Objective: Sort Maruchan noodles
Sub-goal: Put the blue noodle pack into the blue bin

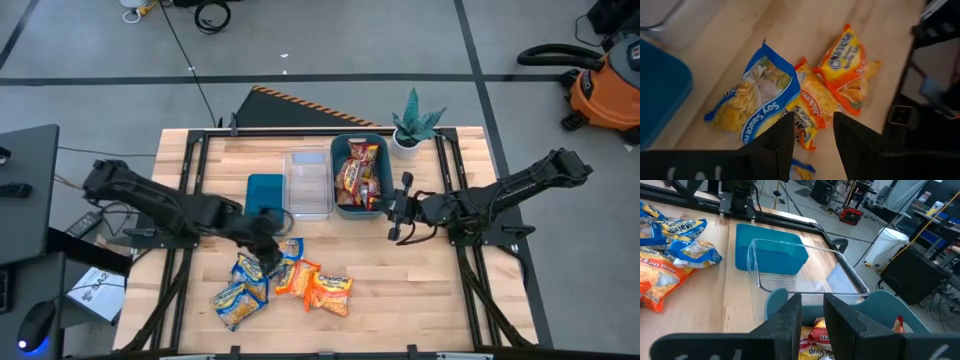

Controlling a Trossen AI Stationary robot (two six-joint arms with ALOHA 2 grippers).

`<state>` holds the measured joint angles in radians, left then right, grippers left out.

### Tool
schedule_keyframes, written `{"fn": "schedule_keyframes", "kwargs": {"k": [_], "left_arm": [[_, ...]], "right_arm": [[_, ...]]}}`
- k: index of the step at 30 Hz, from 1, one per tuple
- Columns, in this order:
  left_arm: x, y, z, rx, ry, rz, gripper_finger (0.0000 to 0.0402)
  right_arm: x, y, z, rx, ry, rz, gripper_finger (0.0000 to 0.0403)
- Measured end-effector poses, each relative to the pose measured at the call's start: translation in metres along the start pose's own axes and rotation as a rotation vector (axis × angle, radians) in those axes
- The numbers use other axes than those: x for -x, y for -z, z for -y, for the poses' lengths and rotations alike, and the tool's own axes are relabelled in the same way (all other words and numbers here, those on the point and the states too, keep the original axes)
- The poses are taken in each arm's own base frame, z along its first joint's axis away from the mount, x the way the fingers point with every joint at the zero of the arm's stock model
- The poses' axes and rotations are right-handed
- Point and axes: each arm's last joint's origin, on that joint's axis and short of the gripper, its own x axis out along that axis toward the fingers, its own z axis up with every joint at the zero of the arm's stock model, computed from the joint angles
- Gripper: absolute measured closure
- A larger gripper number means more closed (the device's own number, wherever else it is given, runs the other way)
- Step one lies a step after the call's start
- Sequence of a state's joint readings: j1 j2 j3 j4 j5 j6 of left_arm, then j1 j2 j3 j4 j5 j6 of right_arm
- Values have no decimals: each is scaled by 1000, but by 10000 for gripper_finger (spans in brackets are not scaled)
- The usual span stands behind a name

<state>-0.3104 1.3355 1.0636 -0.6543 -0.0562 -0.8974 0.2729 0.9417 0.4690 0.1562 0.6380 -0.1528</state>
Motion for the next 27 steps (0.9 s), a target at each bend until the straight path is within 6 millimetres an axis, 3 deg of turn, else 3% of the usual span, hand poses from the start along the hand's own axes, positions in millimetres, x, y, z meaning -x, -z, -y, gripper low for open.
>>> {"fn": "schedule_keyframes", "kwargs": {"k": [4,10,19,27], "left_arm": [[-27,-4,20,-50,-35,-50,260],[-59,-8,44,-280,-158,-110,260],[-101,4,39,-511,-319,-238,260],[-107,6,33,-495,-370,-268,281]], "right_arm": [[1,0,-2,0,-11,3,316],[2,-1,-4,10,-22,8,316],[2,0,-4,23,-22,5,316],[1,0,-4,24,-22,3,316]]}}
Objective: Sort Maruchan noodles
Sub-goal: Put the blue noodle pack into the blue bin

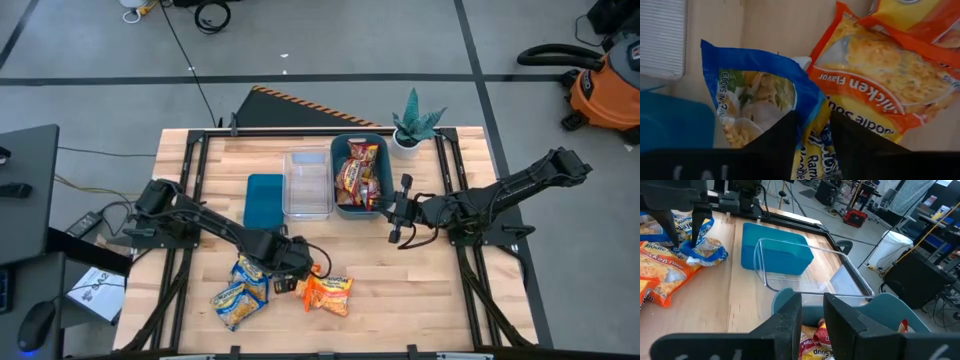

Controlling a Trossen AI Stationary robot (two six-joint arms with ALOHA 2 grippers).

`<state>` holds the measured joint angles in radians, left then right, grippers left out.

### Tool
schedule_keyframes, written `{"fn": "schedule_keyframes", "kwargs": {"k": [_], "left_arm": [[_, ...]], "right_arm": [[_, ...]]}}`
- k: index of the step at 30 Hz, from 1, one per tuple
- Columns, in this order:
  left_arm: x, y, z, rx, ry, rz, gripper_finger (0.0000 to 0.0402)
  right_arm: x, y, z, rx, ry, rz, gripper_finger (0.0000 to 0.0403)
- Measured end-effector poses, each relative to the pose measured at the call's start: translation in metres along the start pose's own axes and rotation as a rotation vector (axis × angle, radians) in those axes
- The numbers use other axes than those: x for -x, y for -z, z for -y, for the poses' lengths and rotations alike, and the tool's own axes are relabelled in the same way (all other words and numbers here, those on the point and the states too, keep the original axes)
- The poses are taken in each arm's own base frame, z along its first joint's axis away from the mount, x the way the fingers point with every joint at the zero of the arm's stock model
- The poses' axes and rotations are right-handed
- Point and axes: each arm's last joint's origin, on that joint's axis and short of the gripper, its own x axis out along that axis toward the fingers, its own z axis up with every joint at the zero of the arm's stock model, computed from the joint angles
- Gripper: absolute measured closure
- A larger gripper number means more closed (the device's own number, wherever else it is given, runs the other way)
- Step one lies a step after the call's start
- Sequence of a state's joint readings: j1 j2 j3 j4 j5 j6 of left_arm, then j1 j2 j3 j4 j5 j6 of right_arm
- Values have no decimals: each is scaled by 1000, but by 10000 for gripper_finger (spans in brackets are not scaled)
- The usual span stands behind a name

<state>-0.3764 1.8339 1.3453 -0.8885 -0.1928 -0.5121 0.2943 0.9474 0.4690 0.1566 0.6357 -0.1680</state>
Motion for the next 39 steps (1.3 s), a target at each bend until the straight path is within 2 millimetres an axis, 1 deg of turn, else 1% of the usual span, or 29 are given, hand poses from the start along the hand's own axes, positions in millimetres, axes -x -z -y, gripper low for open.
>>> {"fn": "schedule_keyframes", "kwargs": {"k": [4,7,8,10,12,17,21,24,26,28,33,36,39], "left_arm": [[0,0,-4,24,-4,-18,327],[2,0,-8,41,1,-35,378],[3,0,-10,44,6,-45,389],[11,0,-16,56,12,-68,392],[25,-4,-24,85,3,-99,393],[73,-11,-43,140,-11,-123,396],[106,-9,-63,204,-13,-139,397],[120,-5,-82,229,-127,-133,398],[124,-3,-96,230,-197,-132,398],[125,-5,-110,220,-239,-115,398],[121,-15,-147,187,-296,-100,399],[103,-19,-168,196,-280,-96,399],[82,-12,-191,221,-245,-173,399]], "right_arm": [[0,0,0,-7,0,1,316],[0,0,0,-8,0,1,316],[0,0,0,-8,-1,1,316],[0,0,0,-7,0,0,316],[0,0,0,-8,0,0,316],[0,0,0,-11,0,-1,316],[0,0,0,-12,0,0,316],[0,0,0,-16,-3,0,316],[0,0,0,-16,-5,0,316],[0,0,0,-17,-4,0,316],[0,0,0,-19,-6,0,316],[0,3,-1,-16,-7,-3,316],[-1,7,-1,-10,-6,-13,316]]}}
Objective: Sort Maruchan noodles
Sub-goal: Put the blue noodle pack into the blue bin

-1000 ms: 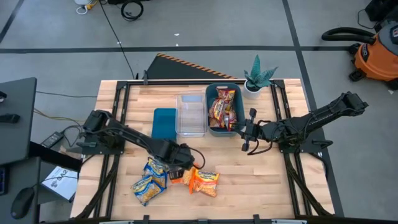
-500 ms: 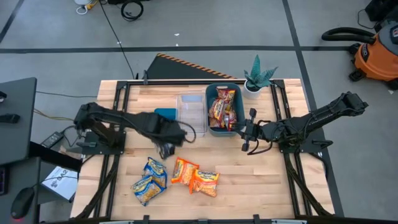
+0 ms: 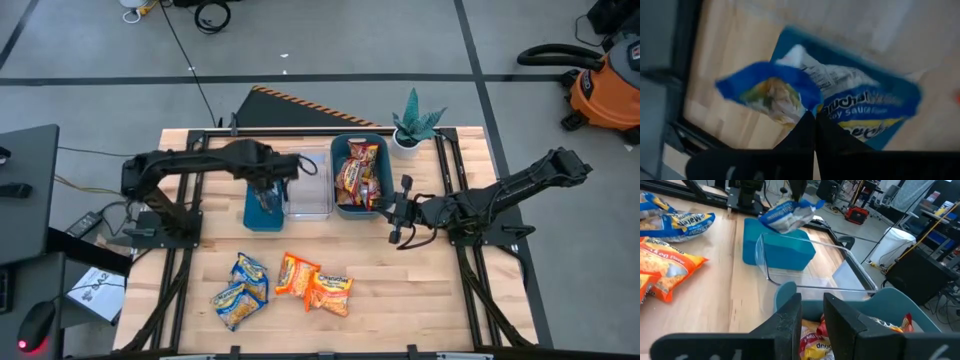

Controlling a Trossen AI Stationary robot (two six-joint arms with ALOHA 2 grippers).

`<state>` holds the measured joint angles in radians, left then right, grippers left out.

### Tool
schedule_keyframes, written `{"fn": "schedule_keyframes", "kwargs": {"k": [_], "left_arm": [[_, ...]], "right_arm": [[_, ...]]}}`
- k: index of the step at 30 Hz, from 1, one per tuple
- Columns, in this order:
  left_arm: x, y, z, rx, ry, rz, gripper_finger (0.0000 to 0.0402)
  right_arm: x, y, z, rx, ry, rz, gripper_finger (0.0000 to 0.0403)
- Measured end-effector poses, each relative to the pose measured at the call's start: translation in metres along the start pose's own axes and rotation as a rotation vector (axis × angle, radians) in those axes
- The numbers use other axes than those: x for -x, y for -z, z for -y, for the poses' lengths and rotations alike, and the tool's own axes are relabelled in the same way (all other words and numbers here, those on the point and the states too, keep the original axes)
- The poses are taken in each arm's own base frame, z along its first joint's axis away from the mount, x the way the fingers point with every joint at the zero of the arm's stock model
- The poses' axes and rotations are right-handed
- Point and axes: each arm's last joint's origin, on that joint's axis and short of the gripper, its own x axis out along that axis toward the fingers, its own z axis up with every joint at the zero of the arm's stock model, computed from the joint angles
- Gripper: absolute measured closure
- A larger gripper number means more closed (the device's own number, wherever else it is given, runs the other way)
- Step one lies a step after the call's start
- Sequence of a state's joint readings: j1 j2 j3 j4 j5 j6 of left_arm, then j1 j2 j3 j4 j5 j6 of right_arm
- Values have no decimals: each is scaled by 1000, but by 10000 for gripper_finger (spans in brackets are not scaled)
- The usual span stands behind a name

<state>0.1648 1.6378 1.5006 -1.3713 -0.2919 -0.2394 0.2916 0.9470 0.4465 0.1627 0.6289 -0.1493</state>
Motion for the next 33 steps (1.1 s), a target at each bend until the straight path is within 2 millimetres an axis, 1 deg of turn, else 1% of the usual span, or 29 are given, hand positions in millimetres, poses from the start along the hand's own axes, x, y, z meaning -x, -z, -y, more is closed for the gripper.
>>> {"fn": "schedule_keyframes", "kwargs": {"k": [3,5,7,9,12,15,18,20,23,26,30,32,33], "left_arm": [[-27,1,-15,47,48,-67,399],[-38,3,-25,89,78,-108,399],[-47,4,-31,135,125,-127,399],[-57,3,-33,215,181,-122,399],[-71,8,-34,339,232,-175,396],[-84,15,-33,395,260,-247,390],[-90,16,-30,417,265,-245,382],[-90,16,-28,403,256,-231,369],[-87,13,-27,387,203,-201,338],[-77,8,-32,375,185,-177,304],[-50,1,-38,346,197,-163,271],[-34,-2,-35,325,235,-159,263],[-26,-2,-30,313,264,-160,262]], "right_arm": [[0,1,0,2,6,-2,316],[0,1,0,1,6,-1,316],[0,1,0,0,6,-1,316],[0,1,0,1,6,-1,316],[0,0,0,0,6,1,316],[0,0,0,-1,6,1,316],[0,0,0,-4,7,5,316],[0,0,0,-4,7,6,316],[0,-1,0,-6,9,16,316],[0,-2,1,-6,10,22,316],[0,-2,1,-1,10,22,316],[0,-2,1,3,10,22,316],[0,-2,1,6,10,22,316]]}}
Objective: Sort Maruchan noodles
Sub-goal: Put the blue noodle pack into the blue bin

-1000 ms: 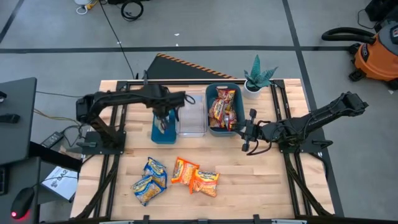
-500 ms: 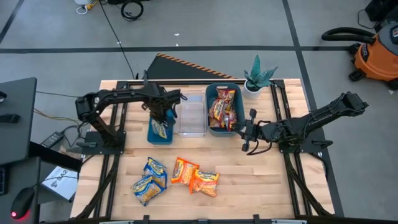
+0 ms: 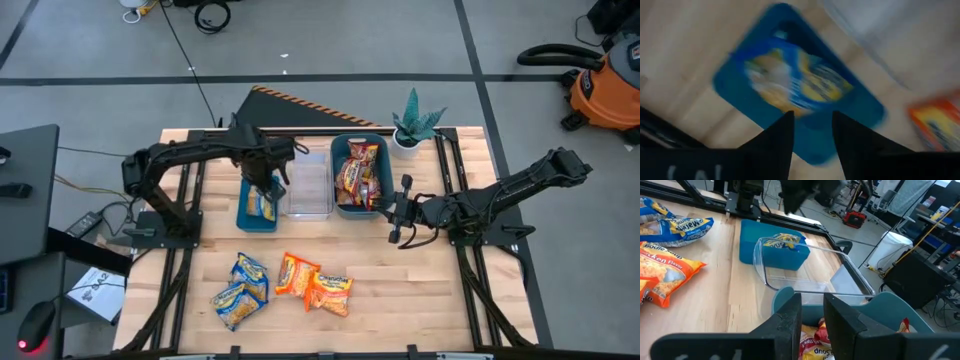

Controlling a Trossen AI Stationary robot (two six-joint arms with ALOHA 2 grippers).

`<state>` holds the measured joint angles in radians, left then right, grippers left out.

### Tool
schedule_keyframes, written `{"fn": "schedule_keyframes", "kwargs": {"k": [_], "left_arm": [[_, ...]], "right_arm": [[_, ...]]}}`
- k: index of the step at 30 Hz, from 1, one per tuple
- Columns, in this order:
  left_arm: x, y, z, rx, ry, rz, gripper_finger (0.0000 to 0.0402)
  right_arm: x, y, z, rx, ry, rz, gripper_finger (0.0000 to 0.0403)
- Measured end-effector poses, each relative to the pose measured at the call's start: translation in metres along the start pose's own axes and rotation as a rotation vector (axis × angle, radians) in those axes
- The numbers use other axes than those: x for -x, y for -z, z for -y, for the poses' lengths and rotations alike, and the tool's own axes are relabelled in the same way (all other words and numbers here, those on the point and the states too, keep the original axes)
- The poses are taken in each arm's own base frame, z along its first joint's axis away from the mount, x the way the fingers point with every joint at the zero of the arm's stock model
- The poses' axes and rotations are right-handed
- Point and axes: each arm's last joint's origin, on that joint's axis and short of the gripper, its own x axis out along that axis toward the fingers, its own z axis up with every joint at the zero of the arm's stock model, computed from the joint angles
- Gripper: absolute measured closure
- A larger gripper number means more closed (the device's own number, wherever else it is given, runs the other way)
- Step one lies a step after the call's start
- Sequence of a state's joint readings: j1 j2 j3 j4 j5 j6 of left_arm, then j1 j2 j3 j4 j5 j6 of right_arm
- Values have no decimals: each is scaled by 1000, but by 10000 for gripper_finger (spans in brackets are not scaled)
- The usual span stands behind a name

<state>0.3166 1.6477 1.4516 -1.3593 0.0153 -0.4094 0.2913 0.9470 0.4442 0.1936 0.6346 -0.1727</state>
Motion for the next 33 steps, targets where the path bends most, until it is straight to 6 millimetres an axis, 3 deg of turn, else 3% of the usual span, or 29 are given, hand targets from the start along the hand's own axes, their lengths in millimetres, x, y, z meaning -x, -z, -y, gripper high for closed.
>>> {"fn": "schedule_keyframes", "kwargs": {"k": [4,11,19,24,27,33], "left_arm": [[7,21,36,-50,73,-63,264],[-10,79,103,-304,67,-98,273],[-29,131,133,-337,47,-177,274],[-35,158,152,-335,162,-269,274],[-35,166,167,-365,242,-207,274],[-32,188,191,-737,341,1,274]], "right_arm": [[0,0,0,7,0,0,316],[0,0,0,12,0,2,316],[0,-2,0,5,2,14,316],[0,-2,0,3,0,15,316],[0,-2,0,-4,-1,15,316],[0,-2,0,-4,-4,16,316]]}}
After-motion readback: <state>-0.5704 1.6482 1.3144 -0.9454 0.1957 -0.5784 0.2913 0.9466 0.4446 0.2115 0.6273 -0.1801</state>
